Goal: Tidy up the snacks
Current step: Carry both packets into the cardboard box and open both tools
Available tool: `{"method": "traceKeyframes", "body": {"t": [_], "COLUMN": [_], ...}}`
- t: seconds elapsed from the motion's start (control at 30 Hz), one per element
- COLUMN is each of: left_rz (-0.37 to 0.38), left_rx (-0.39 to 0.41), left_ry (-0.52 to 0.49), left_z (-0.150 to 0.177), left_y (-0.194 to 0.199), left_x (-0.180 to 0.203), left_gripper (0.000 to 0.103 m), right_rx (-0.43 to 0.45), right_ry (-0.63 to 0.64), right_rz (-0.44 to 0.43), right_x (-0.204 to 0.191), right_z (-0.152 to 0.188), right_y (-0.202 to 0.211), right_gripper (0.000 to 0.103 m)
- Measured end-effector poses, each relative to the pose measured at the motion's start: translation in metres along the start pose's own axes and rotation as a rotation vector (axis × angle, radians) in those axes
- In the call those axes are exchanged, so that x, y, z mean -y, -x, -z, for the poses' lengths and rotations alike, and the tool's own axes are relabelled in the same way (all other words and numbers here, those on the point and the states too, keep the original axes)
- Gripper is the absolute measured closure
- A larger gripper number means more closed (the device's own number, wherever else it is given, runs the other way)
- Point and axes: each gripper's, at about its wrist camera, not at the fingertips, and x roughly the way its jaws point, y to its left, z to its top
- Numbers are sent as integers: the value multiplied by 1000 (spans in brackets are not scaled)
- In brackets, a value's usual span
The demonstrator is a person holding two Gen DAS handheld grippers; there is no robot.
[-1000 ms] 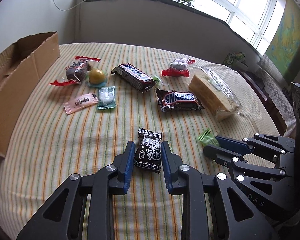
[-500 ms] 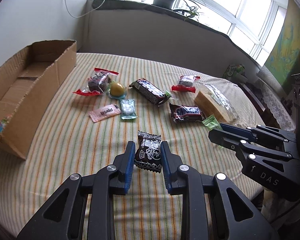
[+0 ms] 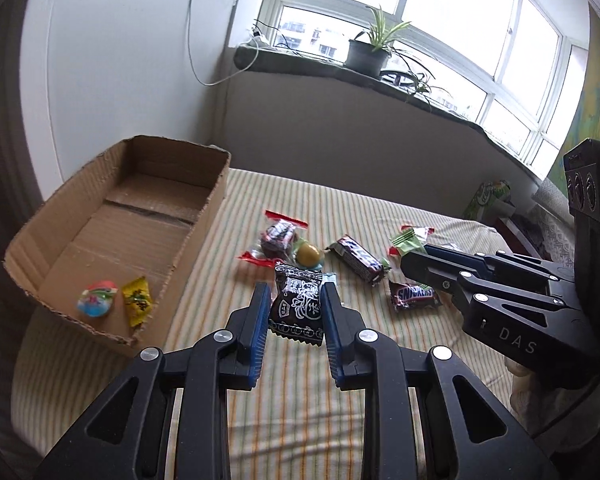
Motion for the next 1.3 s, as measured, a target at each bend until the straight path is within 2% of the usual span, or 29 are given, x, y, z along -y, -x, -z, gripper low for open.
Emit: {"method": "traceKeyframes", "body": {"t": [0.27,0.57,0.87,1.13,1.2,1.3], "left_rz": [-54,-97,-132,-151,-157,-177], "left_rx": [45,71,58,44,39,38], "left_ry": [42,92,122,143,140,148], "left_z": [-16,-25,-25,-20,-19,-19], "left_y": [9,9,-2,-4,-4,-3], "left_x": [-39,-80,-106,-117,-117,-115], "left_gripper": [79,79,79,79,78,76], "right_rx": [19,-3,-47,-63,-62,-55], "right_ry": [34,67,77,64,67,67], "right_rz": [-82,-146,-166,-169,-165,-165], "right_x": [-38,-77,-90,-90,-90,-91], "right_z": [-38,-69,-80,-81,-81,-80], "right_y": [-28,-69,-110,-126,-125,-121], "right_gripper": [82,82,82,81,73,68]}}
